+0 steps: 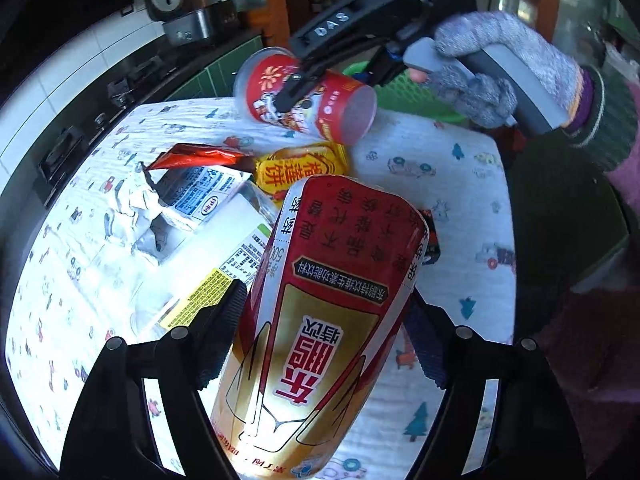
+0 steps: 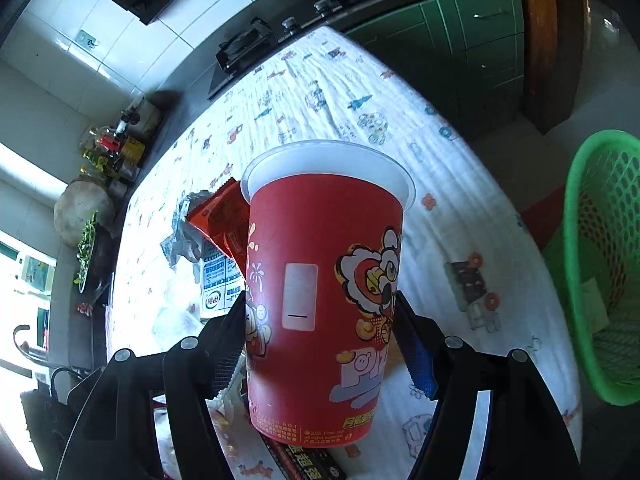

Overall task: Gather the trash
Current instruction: 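Drop the red snack cup into the green basket with the right tool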

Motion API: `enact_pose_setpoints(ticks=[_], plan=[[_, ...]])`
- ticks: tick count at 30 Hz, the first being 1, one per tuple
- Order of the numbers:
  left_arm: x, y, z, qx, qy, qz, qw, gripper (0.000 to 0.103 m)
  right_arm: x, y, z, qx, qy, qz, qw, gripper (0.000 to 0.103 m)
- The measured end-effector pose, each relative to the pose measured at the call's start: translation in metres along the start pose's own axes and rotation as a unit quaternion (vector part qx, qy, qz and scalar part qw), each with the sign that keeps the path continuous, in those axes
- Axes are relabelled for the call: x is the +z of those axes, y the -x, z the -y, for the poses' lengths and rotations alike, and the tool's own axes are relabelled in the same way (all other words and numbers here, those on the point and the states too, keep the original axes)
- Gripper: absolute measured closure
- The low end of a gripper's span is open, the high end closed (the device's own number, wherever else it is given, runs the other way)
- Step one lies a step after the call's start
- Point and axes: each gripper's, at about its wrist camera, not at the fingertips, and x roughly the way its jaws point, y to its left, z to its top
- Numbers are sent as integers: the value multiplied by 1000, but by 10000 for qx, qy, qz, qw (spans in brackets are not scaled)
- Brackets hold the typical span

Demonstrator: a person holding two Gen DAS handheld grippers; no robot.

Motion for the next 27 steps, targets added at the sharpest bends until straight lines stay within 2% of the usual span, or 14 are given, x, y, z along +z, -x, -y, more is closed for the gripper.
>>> enact_pose_setpoints(ticks=[8, 14, 16, 20, 24, 27], plan=[[17, 17, 11, 96, 497, 285, 9983, 31, -8, 39, 26, -194, 122, 335, 9992, 37], [40, 17, 23, 8, 615, 508, 9968, 31, -12, 73, 74, -736, 45, 603, 9955, 37], [45, 14, 25, 10, 669, 523, 9964, 31, -12, 83, 94, -1015, -7, 701, 9924, 37], [55, 9, 26, -34, 761, 478, 9959, 31, -14, 97, 135, -1299, -210, 812, 9880, 37], [70, 10, 28, -10, 852, 460, 9953, 32, -15, 101, 168, -1810, -260, 899, 9790, 36], [83, 16, 28, -24, 954, 555, 9939, 32, -15, 91, 191, -2023, -280, 801, 9756, 36]])
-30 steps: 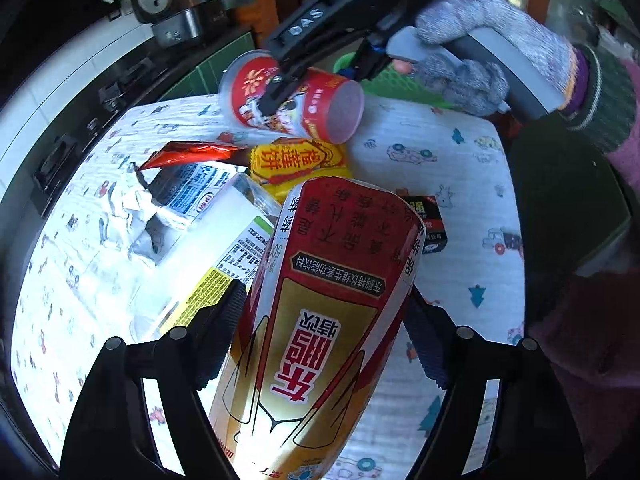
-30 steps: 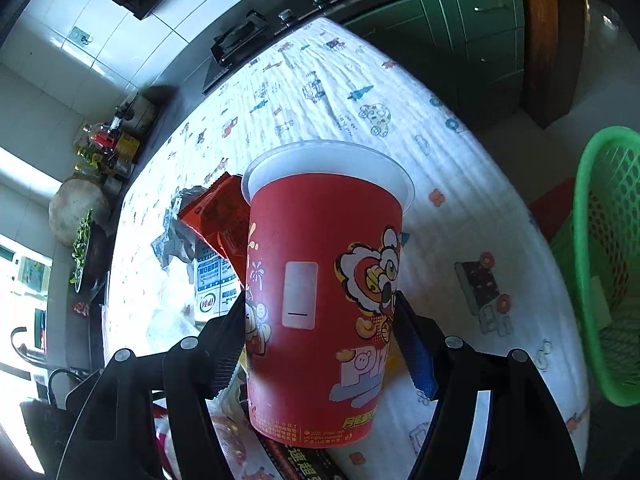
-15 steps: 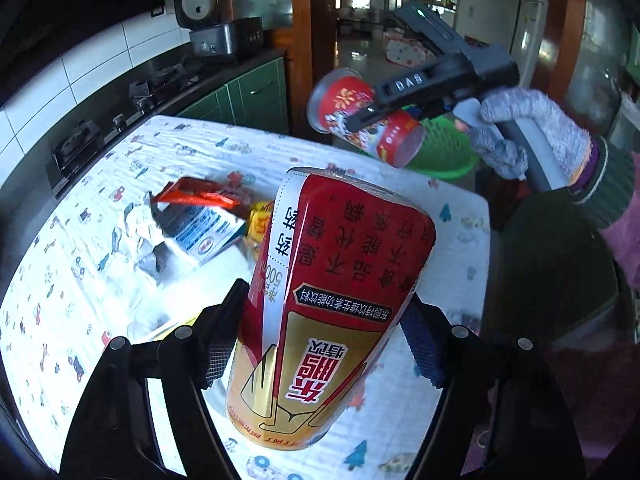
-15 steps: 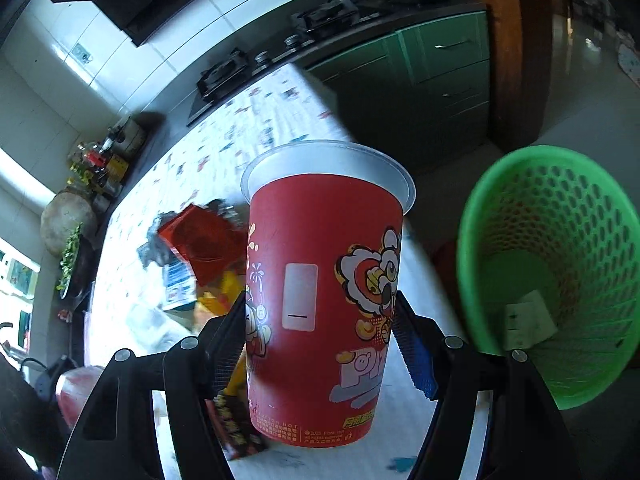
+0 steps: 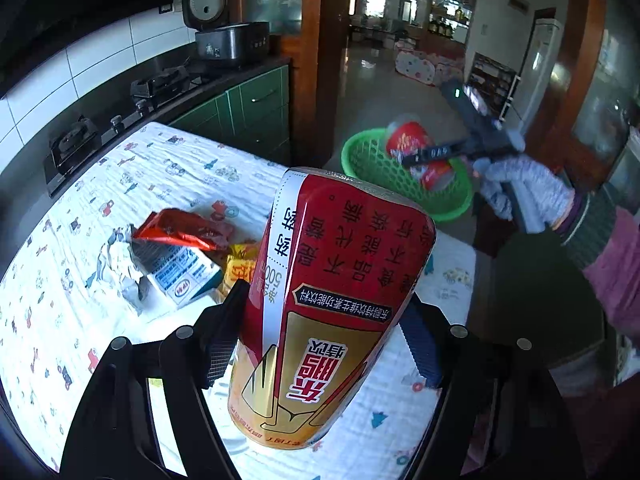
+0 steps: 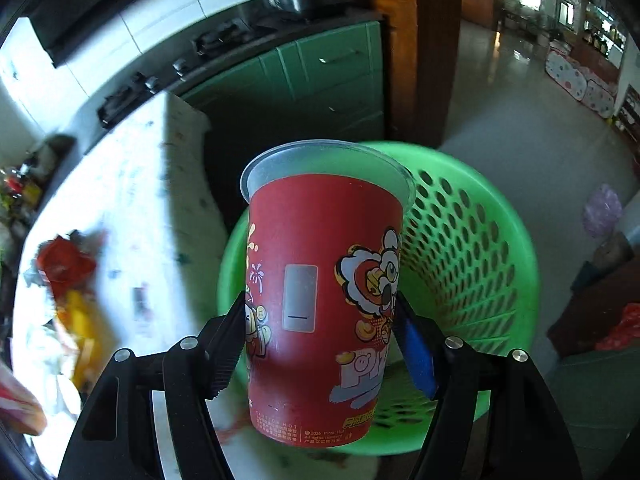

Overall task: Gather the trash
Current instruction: 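Drop the red snack cup into the green basket with the right tool, then carry the red-gold drink carton over the basket and release it with the left tool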

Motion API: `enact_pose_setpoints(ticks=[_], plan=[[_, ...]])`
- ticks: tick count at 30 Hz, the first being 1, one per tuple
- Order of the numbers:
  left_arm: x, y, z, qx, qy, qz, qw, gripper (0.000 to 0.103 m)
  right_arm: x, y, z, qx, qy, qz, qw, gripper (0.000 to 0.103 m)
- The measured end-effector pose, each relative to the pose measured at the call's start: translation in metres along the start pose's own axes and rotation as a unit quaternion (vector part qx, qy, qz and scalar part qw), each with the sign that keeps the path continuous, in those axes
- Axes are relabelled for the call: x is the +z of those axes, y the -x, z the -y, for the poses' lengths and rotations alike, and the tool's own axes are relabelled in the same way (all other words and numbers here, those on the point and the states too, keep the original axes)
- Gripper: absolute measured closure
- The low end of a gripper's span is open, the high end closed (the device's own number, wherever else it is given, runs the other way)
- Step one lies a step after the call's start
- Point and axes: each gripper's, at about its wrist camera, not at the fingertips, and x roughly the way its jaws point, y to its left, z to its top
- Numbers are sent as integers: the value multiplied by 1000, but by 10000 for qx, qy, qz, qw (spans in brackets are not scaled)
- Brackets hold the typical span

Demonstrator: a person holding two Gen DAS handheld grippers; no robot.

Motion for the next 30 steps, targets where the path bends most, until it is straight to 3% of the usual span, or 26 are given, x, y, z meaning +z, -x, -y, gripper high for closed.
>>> enact_pose_setpoints(ticks=[9, 13, 26, 30], plan=[[42, -6, 16, -175, 192, 285, 9993, 32, -8, -52, 35, 98, -242, -348, 9991, 35], [63, -23, 30, -356, 208, 343, 9986, 32, -9, -57, 47, 335, -351, -338, 9982, 28], [134, -108, 83, -1062, 338, 260, 9934, 32, -26, 14, 76, 376, -43, 350, 9987, 24], [151, -142, 102, -1045, 285, 169, 9940, 32, -33, 36, 85, 312, 71, 610, 9976, 23]])
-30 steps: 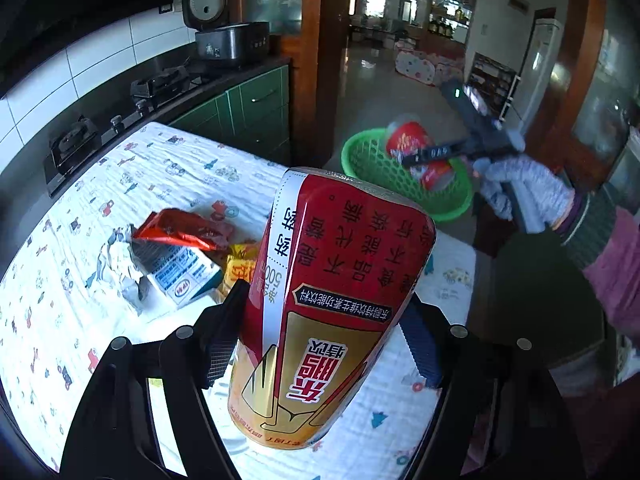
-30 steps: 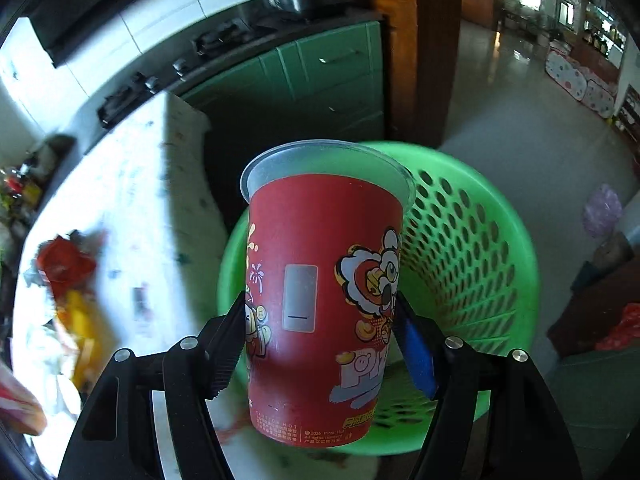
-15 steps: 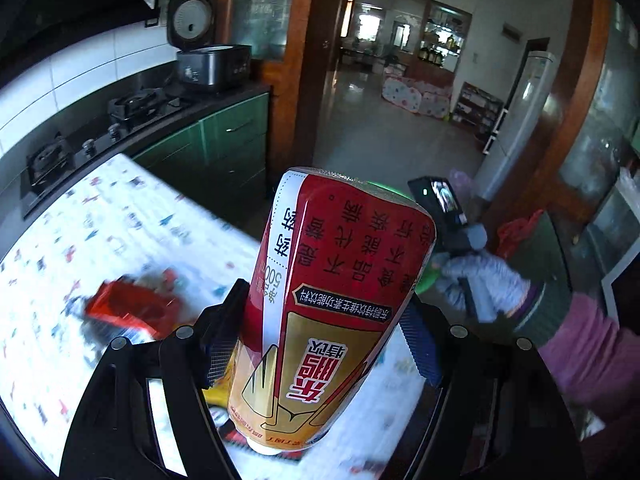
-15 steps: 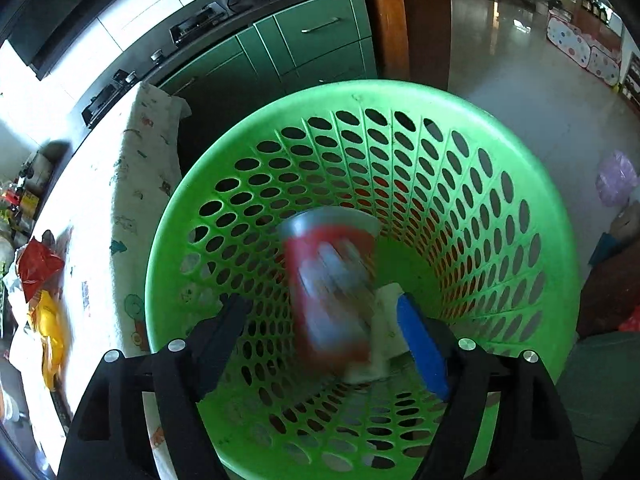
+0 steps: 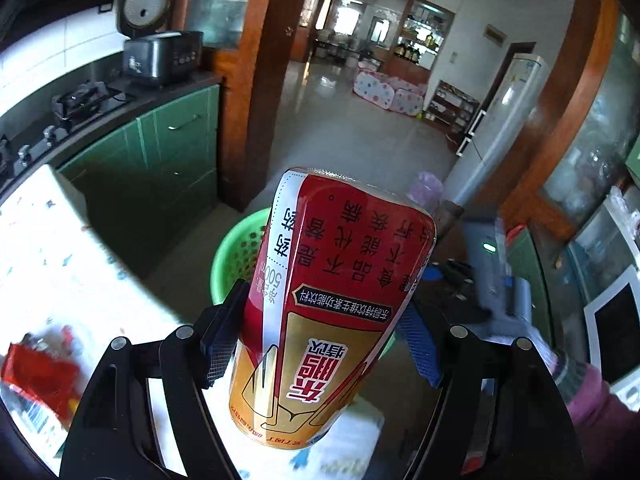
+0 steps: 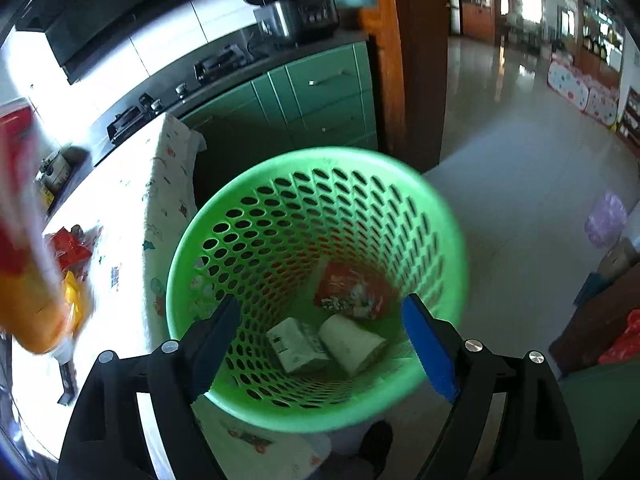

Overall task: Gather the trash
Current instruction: 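Carry the red-gold drink carton over the basket and release it with the left tool, then move both tools back over the table toward the bottle and yellow snack bag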

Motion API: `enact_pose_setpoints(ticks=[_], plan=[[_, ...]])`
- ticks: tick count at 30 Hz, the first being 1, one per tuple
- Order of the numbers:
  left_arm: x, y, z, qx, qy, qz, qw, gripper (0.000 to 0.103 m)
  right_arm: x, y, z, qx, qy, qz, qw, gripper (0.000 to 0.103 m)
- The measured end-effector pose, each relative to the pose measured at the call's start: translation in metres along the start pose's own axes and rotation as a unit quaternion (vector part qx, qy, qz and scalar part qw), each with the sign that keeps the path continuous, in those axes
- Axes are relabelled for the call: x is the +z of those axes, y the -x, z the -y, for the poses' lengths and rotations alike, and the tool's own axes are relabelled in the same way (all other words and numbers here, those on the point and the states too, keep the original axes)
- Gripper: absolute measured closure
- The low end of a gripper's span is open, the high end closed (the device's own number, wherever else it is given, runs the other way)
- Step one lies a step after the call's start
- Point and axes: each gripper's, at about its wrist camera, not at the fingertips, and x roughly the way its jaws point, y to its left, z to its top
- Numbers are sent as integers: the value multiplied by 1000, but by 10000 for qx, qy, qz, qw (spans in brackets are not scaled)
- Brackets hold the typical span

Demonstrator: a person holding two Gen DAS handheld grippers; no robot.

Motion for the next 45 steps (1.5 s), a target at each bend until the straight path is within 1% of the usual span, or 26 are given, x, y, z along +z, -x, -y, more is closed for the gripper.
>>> enact_pose_setpoints(ticks=[6, 10, 15, 19, 22, 25, 28, 32, 35, 38, 42, 45], plan=[[15, -55, 3, -21, 284, -213, 9994, 32, -10, 17, 20, -53, 1, 225, 9997, 23], [19, -87, 6, 105, 344, -414, 9985, 32, -18, 21, 34, -161, -15, 300, 9994, 23], [18, -124, 5, 296, 399, -760, 9959, 31, -26, 20, 48, -108, -134, 324, 9993, 23], [18, -140, 4, 343, 474, -937, 9939, 31, -32, 18, 55, -94, -198, 318, 9993, 23], [19, -148, 7, 372, 405, -1025, 9932, 29, -33, 15, 56, -82, -229, 289, 9993, 23], [19, -154, 5, 270, 434, -1119, 9924, 29, -36, 15, 56, -73, -246, 286, 9993, 23], [15, -151, 6, 280, 418, -1112, 9925, 26, -35, 16, 55, -80, -267, 303, 9992, 23], [13, -136, 5, 316, 419, -997, 9936, 26, -35, 24, 49, -86, -233, 368, 9990, 23], [9, -111, 7, 449, 305, -758, 9956, 26, -37, 31, 41, -77, -171, 426, 9989, 23], [4, -89, 7, 510, 294, -593, 9965, 26, -39, 40, 28, -25, -96, 484, 9988, 23], [-12, -46, 4, 639, 285, -312, 9971, 26, -41, 48, 6, 74, 65, 524, 9986, 22], [-26, -16, 0, 819, 320, -146, 9960, 26, -43, 53, -14, 196, 178, 529, 9982, 22]])
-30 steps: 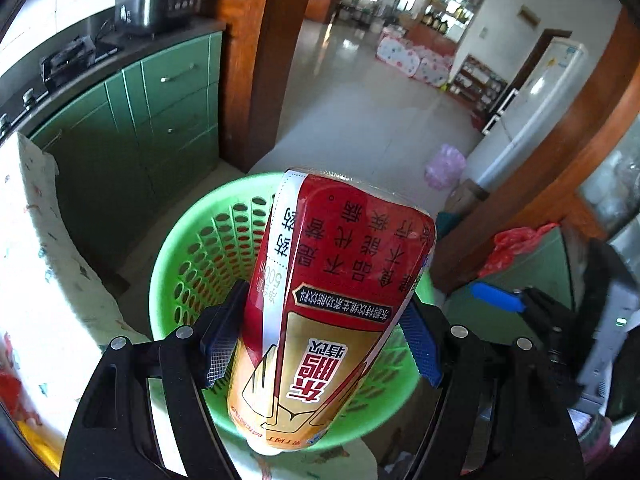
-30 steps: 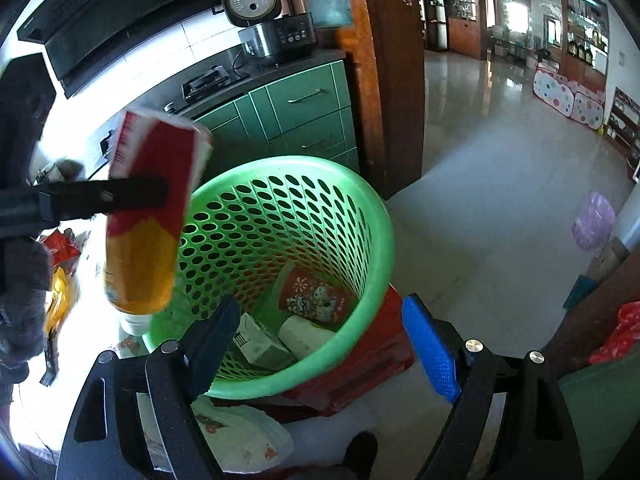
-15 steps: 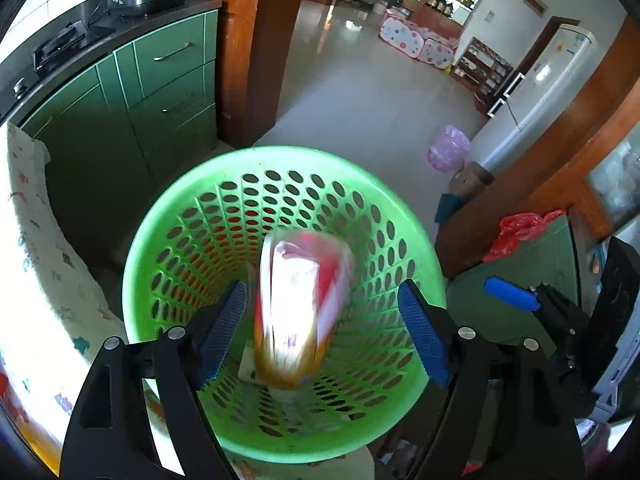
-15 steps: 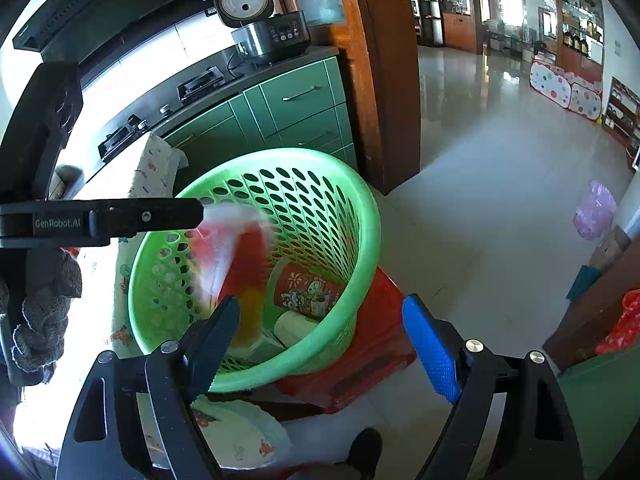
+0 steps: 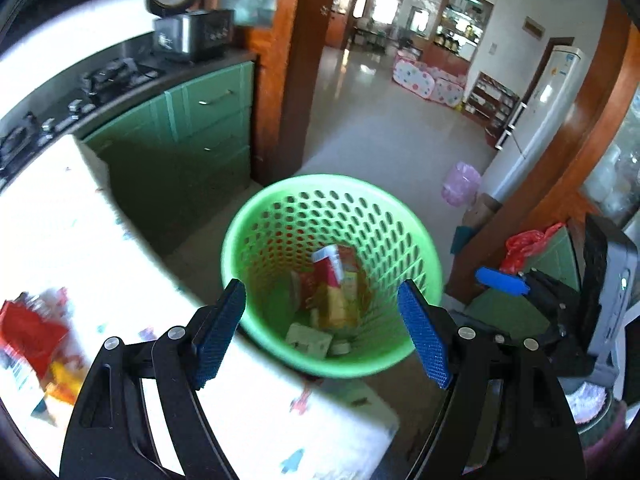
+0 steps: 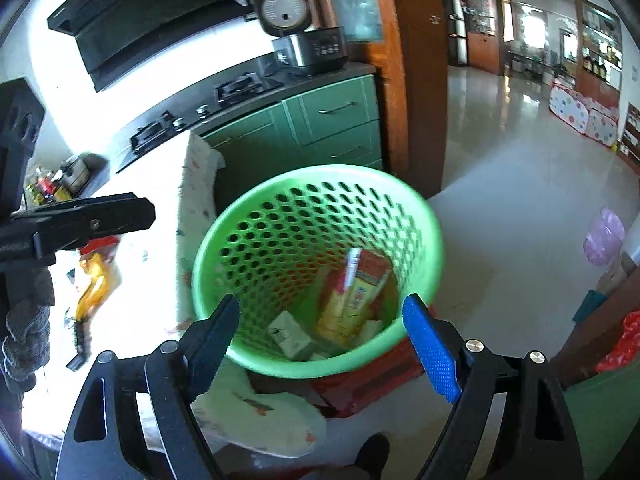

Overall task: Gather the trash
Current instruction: 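Move both tools back over the table toward the bottle and yellow snack bag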

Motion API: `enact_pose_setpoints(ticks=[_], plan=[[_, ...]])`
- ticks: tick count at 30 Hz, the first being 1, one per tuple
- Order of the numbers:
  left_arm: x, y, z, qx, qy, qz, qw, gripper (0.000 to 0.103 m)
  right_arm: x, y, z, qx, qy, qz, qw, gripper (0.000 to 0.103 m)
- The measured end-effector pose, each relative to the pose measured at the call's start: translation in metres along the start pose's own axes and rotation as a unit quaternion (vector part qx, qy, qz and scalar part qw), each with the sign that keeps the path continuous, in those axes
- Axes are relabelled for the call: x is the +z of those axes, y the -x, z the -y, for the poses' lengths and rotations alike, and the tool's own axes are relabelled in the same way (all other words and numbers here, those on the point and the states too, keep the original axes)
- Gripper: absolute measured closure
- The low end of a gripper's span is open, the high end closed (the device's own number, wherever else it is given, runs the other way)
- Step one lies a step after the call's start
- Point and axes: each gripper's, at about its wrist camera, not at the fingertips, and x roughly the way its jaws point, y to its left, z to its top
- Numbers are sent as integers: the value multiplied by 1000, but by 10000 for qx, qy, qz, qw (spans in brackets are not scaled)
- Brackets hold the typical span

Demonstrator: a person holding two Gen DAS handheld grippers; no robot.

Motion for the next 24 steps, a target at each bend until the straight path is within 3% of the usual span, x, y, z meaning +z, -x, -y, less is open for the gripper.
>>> enact_pose_setpoints(ticks=[10, 19, 24], plan=[[-64, 87, -68, 811, 568, 392, 9943, 26, -2, -3, -84, 503, 602, -123, 9968, 22], [-123, 161, -139, 1593, 1292, 646, 9766, 25, -9, -20, -170, 974, 1319, -338, 9859, 22], [-157, 189, -169, 1776, 1670, 692, 9673, 25, -9, -35, -209, 1202, 1644, -473, 9779, 22]])
